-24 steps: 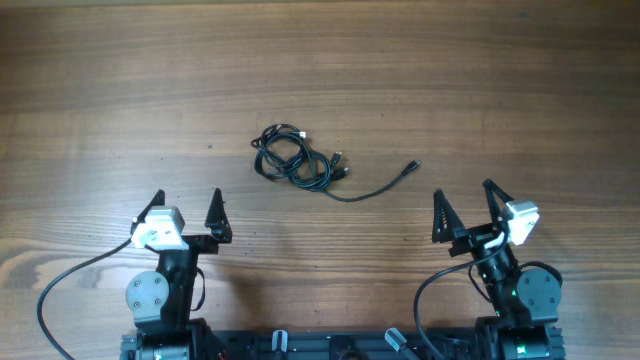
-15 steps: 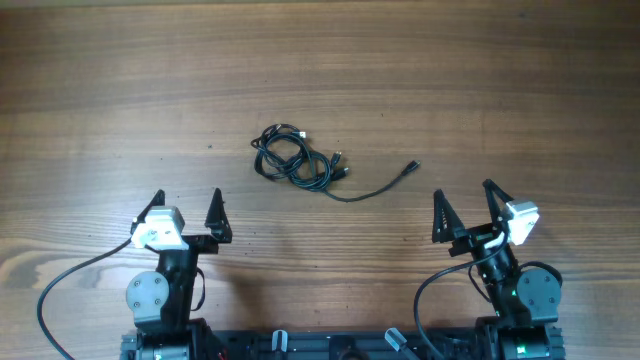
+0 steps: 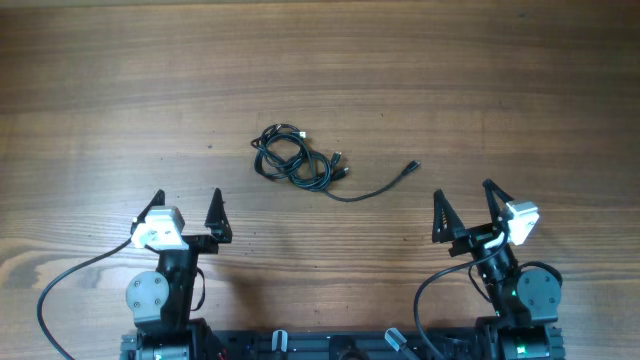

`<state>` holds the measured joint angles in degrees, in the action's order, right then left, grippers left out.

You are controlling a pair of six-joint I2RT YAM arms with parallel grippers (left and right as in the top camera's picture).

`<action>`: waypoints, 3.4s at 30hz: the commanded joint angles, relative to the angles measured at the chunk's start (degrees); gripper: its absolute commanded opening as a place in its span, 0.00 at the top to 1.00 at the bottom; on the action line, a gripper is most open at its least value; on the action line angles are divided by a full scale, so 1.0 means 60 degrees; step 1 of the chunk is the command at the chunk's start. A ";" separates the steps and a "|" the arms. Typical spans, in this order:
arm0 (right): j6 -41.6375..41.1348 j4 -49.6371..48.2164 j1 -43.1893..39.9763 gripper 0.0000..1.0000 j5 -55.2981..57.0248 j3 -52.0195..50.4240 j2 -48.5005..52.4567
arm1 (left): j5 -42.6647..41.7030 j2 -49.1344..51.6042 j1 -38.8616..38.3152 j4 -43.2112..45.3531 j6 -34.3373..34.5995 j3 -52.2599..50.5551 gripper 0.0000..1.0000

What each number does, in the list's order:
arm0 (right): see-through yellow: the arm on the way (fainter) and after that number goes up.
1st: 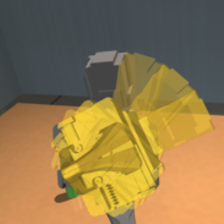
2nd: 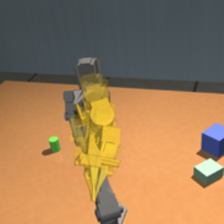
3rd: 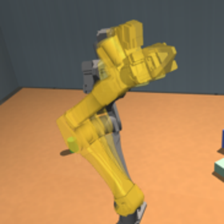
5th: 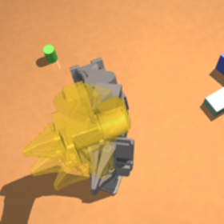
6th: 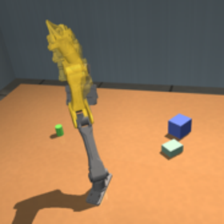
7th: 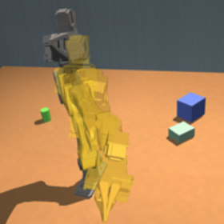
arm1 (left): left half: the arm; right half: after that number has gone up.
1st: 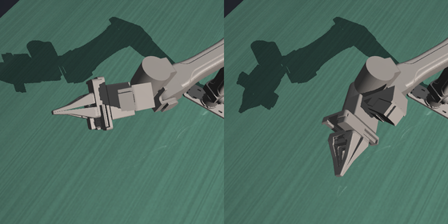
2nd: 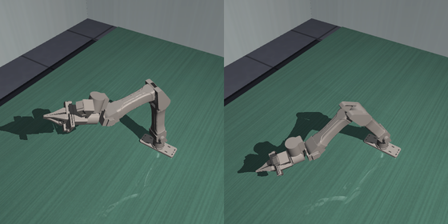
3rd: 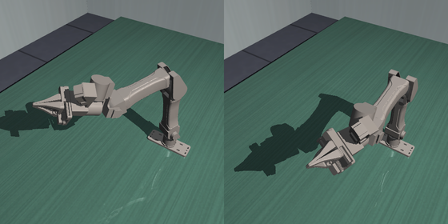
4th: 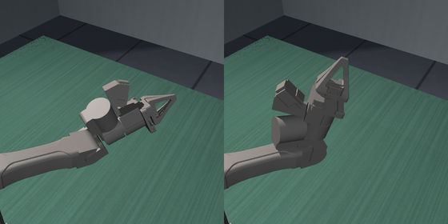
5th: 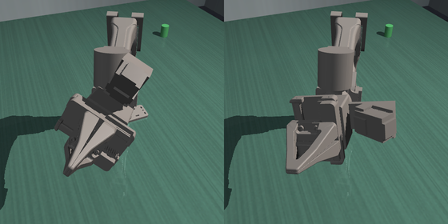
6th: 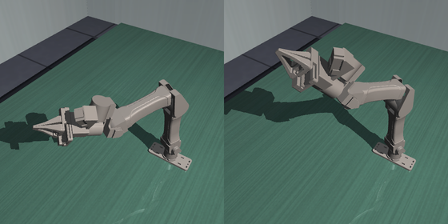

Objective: Untangle cables

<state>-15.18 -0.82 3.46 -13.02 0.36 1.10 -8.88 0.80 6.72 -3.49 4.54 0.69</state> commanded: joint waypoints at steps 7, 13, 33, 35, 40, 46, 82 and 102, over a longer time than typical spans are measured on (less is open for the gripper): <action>-0.0069 -0.0033 0.0047 0.00 -0.0007 -0.0011 -0.0138 | -0.0011 -0.0069 0.0026 -0.0025 -0.0189 -0.0062 0.00; -0.0073 -0.0033 0.0047 0.00 -0.0007 -0.0011 -0.0138 | -0.0011 -0.0069 0.0026 -0.0025 -0.0189 -0.0062 0.00; -0.0073 -0.0036 0.0047 0.00 -0.0007 -0.0011 -0.0138 | -0.0011 -0.0069 0.0026 -0.0025 -0.0186 -0.0062 0.00; -0.0073 -0.0033 0.0047 0.00 -0.0007 -0.0011 -0.0138 | -0.0011 -0.0069 0.0026 -0.0025 -0.0189 -0.0062 0.00; -0.0073 -0.0033 0.0047 0.00 -0.0007 -0.0011 -0.0095 | -0.0011 -0.0069 0.0026 -0.0025 -0.0189 -0.0062 0.00; -0.0069 -0.0033 0.0047 0.00 -0.0007 -0.0011 -0.0095 | -0.0011 -0.0069 0.0026 -0.0025 -0.0189 -0.0062 0.00; -0.0073 -0.0033 0.0047 0.00 -0.0007 -0.0011 -0.0051 | -0.0011 -0.0069 0.0026 -0.0025 -0.0189 -0.0062 0.00; 0.2776 0.0047 0.0047 0.00 0.0783 0.0000 0.0040 | -0.1220 -0.0069 0.0026 0.0113 -0.0182 -0.0062 0.00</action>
<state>-3.66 -0.40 3.51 -10.15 0.36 1.13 -10.96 0.80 6.72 -3.14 4.56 0.69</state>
